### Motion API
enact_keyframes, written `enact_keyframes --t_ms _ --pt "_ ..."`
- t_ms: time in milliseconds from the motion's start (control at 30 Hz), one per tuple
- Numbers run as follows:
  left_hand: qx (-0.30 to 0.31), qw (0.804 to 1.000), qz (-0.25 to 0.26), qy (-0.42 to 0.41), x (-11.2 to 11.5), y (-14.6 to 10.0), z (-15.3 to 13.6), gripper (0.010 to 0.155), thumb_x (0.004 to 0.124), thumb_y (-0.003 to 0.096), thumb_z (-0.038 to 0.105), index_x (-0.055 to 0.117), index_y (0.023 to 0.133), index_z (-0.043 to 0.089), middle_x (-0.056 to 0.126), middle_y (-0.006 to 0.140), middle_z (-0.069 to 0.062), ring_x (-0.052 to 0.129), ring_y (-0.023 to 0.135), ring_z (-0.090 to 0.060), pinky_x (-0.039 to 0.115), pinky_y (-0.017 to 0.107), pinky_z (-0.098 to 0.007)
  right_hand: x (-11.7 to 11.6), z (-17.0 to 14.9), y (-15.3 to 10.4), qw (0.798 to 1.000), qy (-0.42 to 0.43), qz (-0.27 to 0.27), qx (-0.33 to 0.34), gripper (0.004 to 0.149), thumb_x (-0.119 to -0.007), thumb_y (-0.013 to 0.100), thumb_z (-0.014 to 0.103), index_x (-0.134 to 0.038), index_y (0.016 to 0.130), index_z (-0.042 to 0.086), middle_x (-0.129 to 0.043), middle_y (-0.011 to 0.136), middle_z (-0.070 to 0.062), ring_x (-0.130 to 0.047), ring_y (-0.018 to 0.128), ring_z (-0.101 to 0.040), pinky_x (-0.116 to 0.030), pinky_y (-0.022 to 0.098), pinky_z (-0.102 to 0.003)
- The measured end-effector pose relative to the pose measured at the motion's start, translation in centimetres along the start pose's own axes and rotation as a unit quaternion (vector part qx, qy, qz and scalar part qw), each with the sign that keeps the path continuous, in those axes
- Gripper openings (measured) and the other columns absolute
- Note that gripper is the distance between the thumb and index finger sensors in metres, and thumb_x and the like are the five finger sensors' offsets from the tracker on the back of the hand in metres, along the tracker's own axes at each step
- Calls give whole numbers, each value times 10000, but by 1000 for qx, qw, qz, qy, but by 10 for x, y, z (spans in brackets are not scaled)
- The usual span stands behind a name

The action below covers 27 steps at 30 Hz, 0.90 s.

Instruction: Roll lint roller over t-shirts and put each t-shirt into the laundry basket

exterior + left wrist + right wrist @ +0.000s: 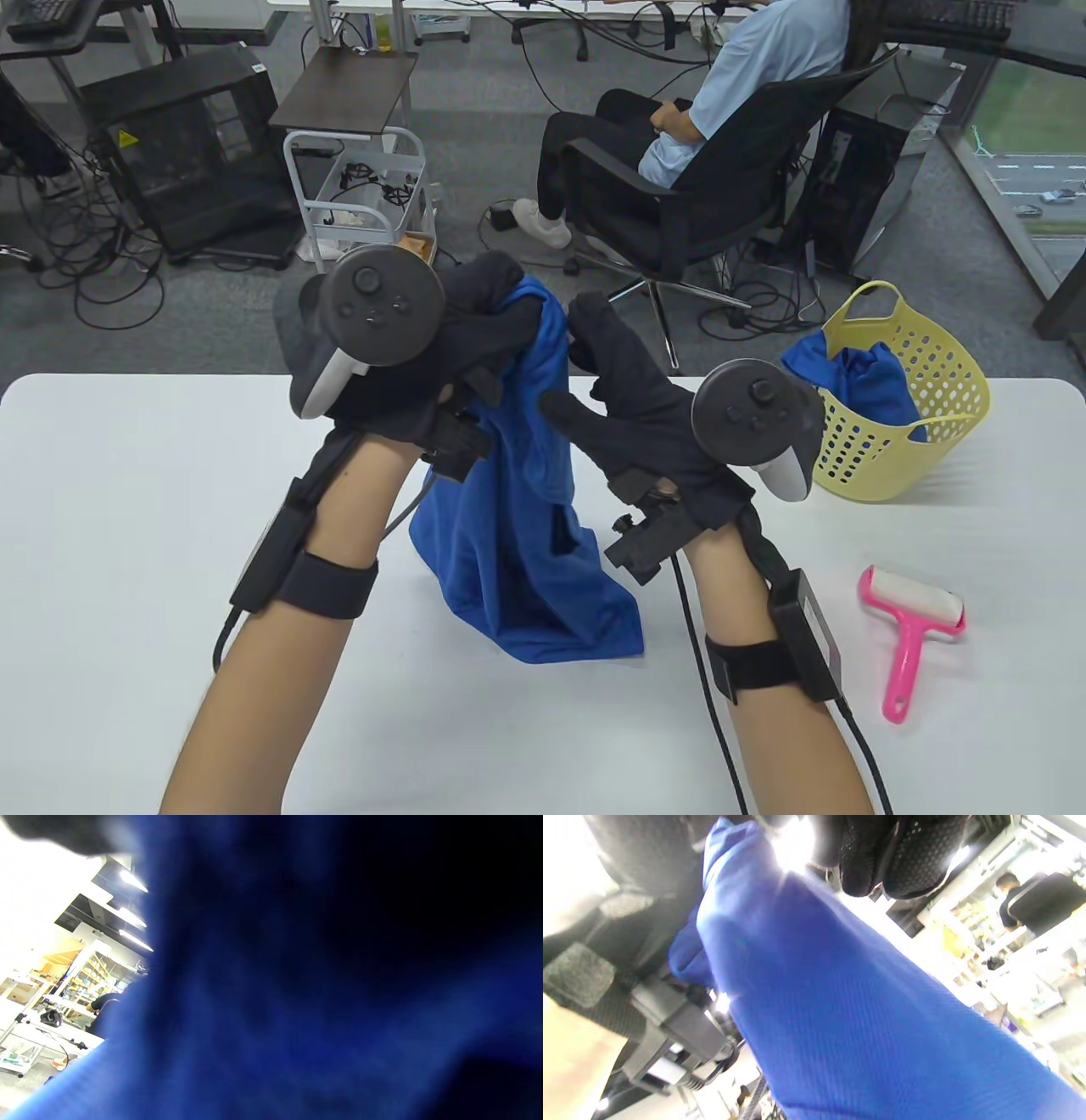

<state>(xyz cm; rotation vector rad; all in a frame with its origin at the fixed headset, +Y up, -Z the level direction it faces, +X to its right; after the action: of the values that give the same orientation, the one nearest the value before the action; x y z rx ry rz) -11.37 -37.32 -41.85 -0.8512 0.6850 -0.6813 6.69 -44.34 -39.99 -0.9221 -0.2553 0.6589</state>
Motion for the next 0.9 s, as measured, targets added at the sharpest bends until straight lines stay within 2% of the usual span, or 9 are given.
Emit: enact_keyframes --t_ms 133,233,333,433,500,600,700,800,900 --pt "13 998 -13 55 15 0 3 423 849 480 514 884 763 202 975 472 -20 1000 77 -30 893 133 -239 -9 -3 10 1000 -26 9 -8 1008 -758 498 603 -115 1104 118 -449 1175 -186 -743 945 -375 -720 666 -544" --pt "35 997 -58 31 24 2 -1 456 814 497 523 851 820 204 972 540 -18 1018 150 -43 900 195 -253 -3 -11 14 996 -71 -40 -29 823 -816 556 337 -227 1106 171 -712 1013 -26 -896 768 -207 -825 566 -400" --pt "59 995 -77 -34 32 -4 -2 565 738 509 529 683 973 211 913 690 -36 1031 325 -83 900 343 -296 7 -19 20 990 -92 -95 -43 643 -856 506 463 -579 1019 192 -924 648 111 -968 343 -34 -853 173 -120" --pt "59 989 -73 -117 39 -25 -19 791 718 488 610 333 1107 301 702 994 -19 963 661 -151 803 599 -408 19 -21 18 985 -97 -113 -83 454 -835 516 461 -733 897 237 -958 564 105 -956 263 -25 -834 116 -108" --pt "41 988 -21 -146 43 -45 -38 891 747 474 619 207 1092 273 494 1076 -36 860 790 -164 721 661 -449 31 -18 17 981 -112 -134 -90 434 -829 510 491 -756 864 250 -963 530 127 -954 238 -10 -831 99 -96" --pt "32 991 75 -106 55 -81 -55 873 796 448 616 289 1048 236 490 1031 -63 848 766 -162 744 628 -436 36 -13 16 982 -96 -143 -80 403 -809 513 521 -785 820 261 -964 475 154 -952 204 5 -830 75 -88" --pt "-26 998 -25 -43 108 -106 -66 951 782 406 731 346 1084 228 456 1090 -79 774 933 -218 673 706 -545 28 -6 12 984 -44 -157 -72 398 -808 514 514 -790 816 256 -966 469 152 -955 198 0 -832 70 -93" --pt "-49 986 -109 -116 152 -111 -73 958 781 415 719 274 1120 316 370 1158 -84 691 1034 -360 601 718 -647 18 -1 14 985 -37 -153 -66 393 -807 515 510 -789 817 260 -969 470 148 -959 196 -1 -836 68 -93" --pt "-84 980 -31 -180 144 -106 -86 537 682 513 509 671 1026 348 695 1064 -41 857 927 -324 672 687 -603 20 -3 10 983 -42 -165 -71 385 -800 515 502 -784 822 270 -968 474 147 -959 196 -4 -835 68 -93"
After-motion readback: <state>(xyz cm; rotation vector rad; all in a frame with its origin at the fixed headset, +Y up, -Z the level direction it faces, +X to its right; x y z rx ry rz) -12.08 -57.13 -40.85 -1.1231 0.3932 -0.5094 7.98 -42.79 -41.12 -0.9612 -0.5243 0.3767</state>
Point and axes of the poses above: the tracker on the back of each hand, its own z axis roughly to the thumb side, its own y axis roughly from the wrist to the fingertips, x = y × z, the point moved 4 cm from there along y, roughly from the wrist to the fingertips
